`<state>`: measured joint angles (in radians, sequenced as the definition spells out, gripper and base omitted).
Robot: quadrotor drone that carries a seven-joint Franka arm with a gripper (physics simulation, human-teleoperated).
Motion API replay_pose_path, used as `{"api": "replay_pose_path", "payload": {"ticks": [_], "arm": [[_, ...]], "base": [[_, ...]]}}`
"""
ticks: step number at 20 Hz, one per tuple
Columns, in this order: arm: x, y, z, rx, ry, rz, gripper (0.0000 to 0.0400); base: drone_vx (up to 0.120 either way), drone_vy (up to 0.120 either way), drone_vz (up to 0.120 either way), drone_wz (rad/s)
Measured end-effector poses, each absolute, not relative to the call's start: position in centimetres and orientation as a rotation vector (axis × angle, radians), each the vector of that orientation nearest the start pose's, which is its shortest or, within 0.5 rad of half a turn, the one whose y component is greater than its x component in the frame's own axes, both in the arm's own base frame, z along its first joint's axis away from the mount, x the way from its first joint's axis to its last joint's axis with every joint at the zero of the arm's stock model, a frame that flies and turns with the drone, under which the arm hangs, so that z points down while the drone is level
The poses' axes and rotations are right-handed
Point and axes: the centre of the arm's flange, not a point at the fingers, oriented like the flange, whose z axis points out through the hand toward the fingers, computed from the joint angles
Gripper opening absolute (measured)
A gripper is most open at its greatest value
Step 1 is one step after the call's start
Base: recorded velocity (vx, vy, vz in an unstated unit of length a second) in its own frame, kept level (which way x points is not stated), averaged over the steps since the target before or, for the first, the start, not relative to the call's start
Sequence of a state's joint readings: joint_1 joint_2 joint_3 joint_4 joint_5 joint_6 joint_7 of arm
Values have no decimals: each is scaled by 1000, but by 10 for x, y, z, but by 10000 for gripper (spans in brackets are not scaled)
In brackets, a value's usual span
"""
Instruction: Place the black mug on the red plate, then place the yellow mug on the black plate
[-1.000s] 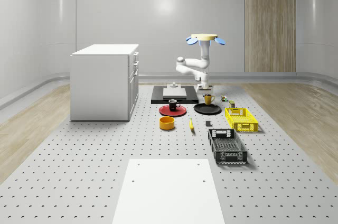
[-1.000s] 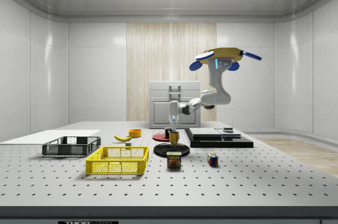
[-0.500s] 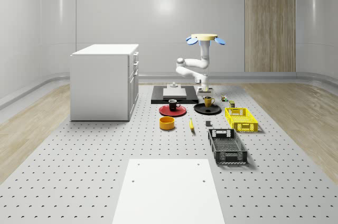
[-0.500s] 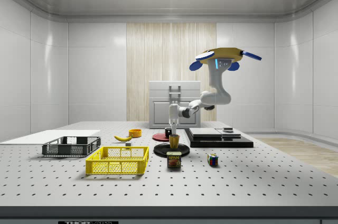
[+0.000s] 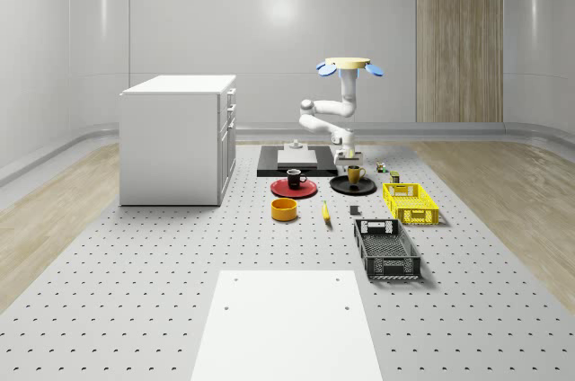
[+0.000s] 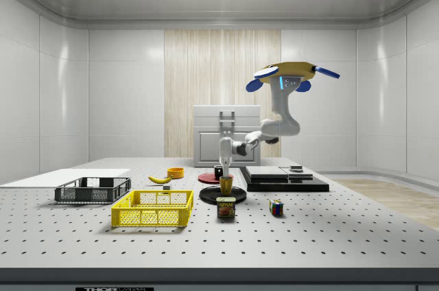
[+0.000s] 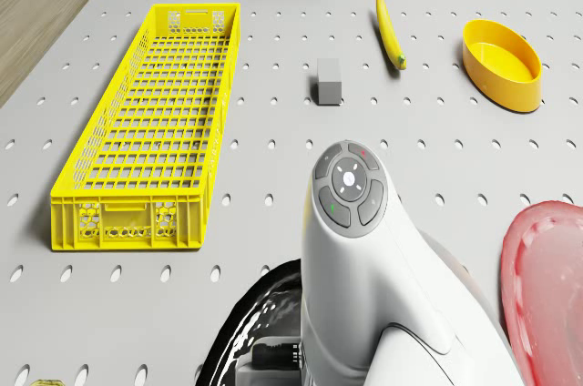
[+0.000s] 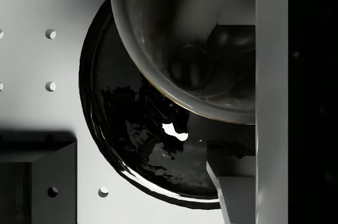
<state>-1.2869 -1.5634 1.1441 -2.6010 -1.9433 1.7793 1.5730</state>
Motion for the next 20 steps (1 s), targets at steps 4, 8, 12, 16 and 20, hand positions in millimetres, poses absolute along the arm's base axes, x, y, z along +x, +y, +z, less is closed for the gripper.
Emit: {"api": "replay_pose_path", "payload": {"ticks": [4,8,12,16,20], "arm": [[361,54,575,1,-2,786,354],[361,54,559,1,-2,786,383],[361,54,546,1,-2,786,394],[361,54,539,1,-2,786,398],[361,54,537,1,-2,786,399]], "base": [[0,0,0,0],[0,0,0,0],[0,0,0,0],[0,0,0,0],[0,0,0,0]]}}
